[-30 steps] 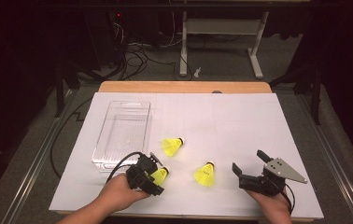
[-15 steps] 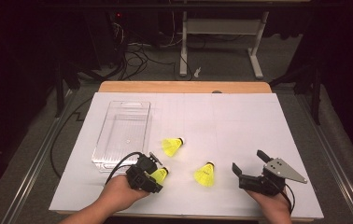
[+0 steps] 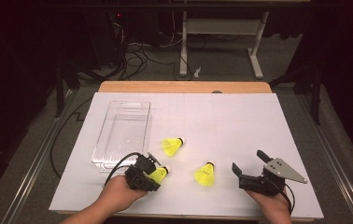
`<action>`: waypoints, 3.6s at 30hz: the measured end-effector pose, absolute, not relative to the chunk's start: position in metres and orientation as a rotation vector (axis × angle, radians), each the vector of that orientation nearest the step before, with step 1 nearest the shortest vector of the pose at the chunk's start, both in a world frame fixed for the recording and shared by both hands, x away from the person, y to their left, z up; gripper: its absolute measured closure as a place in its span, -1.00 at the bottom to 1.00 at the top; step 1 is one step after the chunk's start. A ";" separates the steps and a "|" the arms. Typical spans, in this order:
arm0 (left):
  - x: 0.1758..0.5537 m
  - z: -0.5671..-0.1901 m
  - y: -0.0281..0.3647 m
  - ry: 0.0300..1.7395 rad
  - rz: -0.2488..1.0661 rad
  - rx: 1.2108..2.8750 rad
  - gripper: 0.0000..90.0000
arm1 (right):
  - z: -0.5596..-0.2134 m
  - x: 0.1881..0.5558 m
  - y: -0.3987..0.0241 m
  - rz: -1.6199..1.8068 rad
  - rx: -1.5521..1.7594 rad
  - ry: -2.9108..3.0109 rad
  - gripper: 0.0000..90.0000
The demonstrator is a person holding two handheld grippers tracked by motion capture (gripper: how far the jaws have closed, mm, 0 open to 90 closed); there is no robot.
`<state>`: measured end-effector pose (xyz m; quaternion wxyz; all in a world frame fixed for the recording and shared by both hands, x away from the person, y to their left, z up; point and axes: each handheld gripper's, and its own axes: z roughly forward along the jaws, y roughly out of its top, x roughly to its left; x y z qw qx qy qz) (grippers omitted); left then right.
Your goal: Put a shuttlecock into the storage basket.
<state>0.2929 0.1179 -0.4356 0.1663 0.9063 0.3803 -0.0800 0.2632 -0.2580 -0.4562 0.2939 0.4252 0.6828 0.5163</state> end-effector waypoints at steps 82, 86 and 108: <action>0.309 -0.321 0.169 1.040 -0.189 2.552 0.99 | -0.455 0.263 -0.260 1.372 1.140 1.807 -1.00; 0.315 -0.320 0.181 1.080 -0.170 2.528 0.99 | -0.455 0.264 -0.261 1.372 1.141 1.798 -1.00; 0.343 -0.328 0.218 1.272 -0.149 2.449 0.99 | -0.446 0.271 -0.250 1.359 1.107 1.829 -1.00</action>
